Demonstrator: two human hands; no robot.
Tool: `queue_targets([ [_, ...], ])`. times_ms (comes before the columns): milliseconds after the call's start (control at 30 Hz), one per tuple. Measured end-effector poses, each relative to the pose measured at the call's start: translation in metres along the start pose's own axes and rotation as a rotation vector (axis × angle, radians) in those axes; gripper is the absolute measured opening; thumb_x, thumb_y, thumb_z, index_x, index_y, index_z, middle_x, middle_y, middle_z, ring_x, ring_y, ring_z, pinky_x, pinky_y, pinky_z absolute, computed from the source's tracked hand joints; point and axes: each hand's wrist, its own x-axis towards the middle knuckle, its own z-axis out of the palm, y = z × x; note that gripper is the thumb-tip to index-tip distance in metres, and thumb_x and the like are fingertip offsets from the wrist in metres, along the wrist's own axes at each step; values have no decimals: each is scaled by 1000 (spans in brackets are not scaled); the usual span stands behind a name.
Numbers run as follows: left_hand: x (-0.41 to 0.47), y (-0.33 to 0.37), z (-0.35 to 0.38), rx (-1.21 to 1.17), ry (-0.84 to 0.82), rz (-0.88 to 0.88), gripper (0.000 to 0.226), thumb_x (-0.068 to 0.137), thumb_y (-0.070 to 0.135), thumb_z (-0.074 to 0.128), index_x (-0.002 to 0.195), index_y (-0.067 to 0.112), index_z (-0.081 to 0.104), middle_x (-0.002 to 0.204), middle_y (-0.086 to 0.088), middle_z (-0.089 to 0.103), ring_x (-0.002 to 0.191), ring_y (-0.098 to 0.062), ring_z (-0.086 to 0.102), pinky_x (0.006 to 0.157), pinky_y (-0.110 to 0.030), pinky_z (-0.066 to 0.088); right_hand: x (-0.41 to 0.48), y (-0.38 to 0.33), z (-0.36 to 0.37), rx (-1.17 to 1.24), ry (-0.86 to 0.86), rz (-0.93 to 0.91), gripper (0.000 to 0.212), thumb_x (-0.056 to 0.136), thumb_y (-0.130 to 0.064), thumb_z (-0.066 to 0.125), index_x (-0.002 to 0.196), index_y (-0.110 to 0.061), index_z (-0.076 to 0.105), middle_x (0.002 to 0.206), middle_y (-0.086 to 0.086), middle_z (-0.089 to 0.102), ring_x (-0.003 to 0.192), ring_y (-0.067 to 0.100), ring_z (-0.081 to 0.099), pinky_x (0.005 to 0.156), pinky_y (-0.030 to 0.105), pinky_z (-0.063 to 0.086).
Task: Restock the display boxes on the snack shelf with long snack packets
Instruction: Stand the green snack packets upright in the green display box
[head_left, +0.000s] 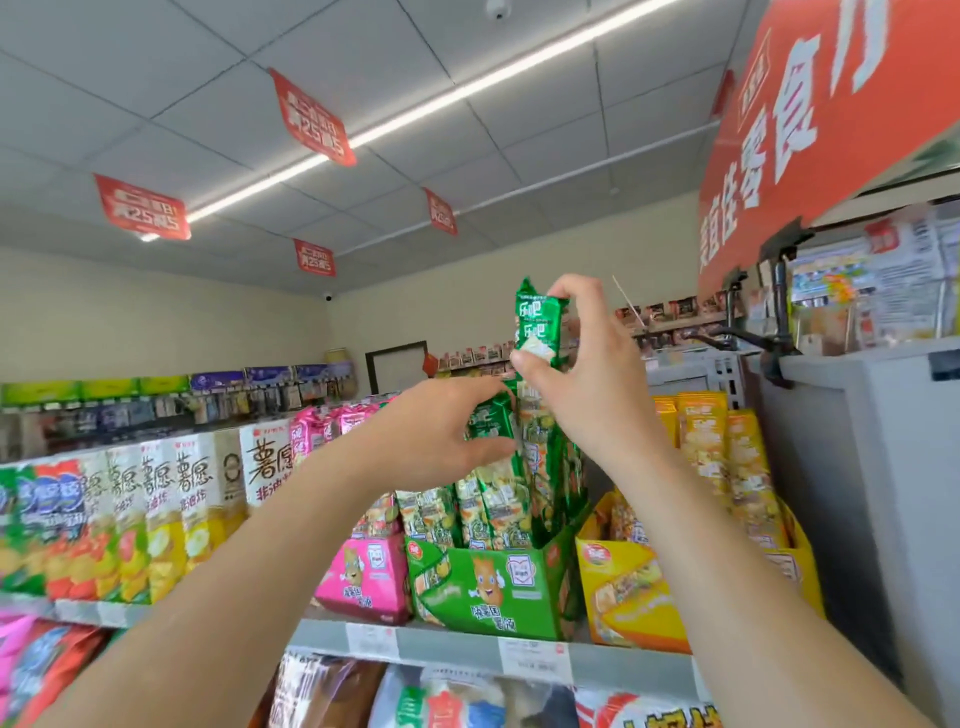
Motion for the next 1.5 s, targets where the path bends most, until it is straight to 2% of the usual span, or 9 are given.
queue_targets([
  [133, -1, -2, 5, -86, 68, -24, 63, 87, 47, 67, 139, 28, 36, 139, -3, 56, 127, -20, 52, 106, -38, 41, -11, 9, 7, -35, -91, 47, 33, 88, -40, 66, 110, -35, 43, 97, 0, 50, 83, 16, 50, 64, 20, 38],
  [333, -2, -1, 10, -150, 137, 30, 81, 87, 42, 69, 152, 33, 23, 145, 2, 47, 132, -11, 42, 102, -18, 27, -23, 17, 9, -122, -238, 84, 22, 102, -31, 46, 105, -23, 66, 70, -9, 58, 62, 14, 54, 54, 33, 41],
  [567, 4, 1, 8, -55, 109, 62, 65, 87, 39, 68, 145, 26, 42, 146, 4, 48, 134, -13, 40, 103, -20, 27, -14, 19, -6, -3, -458, 243, 32, 99, -14, 48, 118, -34, 66, 80, -11, 69, 64, 12, 65, 62, 32, 53],
  [733, 5, 0, 10, -35, 108, 50, 64, 88, 44, 67, 144, 22, 45, 147, 2, 48, 135, -14, 40, 104, -22, 26, -7, 32, -13, -20, -83, 282, 33, 97, -15, 52, 124, -32, 61, 91, -11, 64, 57, 5, 58, 49, 18, 38],
  [867, 4, -1, 10, -59, 124, 43, 64, 87, 44, 68, 143, 21, 46, 146, 2, 49, 134, -14, 41, 100, -18, 23, -2, 32, -4, -215, -336, 280, 44, 97, -32, 53, 141, -33, 47, 110, 2, 56, 82, 13, 55, 66, 24, 37],
  [967, 3, -1, 10, -100, 140, 37, 59, 86, 38, 72, 139, 22, 51, 141, 3, 55, 129, -14, 47, 94, -15, 25, -10, 30, 4, -271, -388, 278, 39, 94, -37, 58, 132, -37, 50, 110, 4, 51, 90, 19, 55, 69, 28, 38],
  [1133, 3, -2, 7, -170, 146, -9, 63, 79, 34, 79, 136, 20, 56, 138, 2, 58, 127, -16, 52, 100, -19, 33, -13, 29, 5, -186, -352, 216, 24, 92, -28, 62, 101, -37, 42, 85, 3, 59, 67, 19, 55, 57, 39, 45],
  [1333, 1, -4, 8, -215, 146, -22, 60, 79, 31, 79, 134, 22, 56, 137, 3, 57, 129, -16, 48, 107, -28, 34, -4, 17, -4, 148, -60, 246, 28, 90, -11, 65, 105, -29, 49, 89, -9, 60, 81, 7, 62, 67, 28, 52],
  [1500, 0, -2, 14, -140, 188, 3, 55, 90, 50, 60, 136, 19, 53, 134, 4, 55, 127, -14, 45, 107, -38, 37, 10, -13, -18, 348, 372, -62, 31, 96, -5, 53, 125, -10, 47, 105, -12, 56, 91, -6, 58, 76, 10, 46],
])
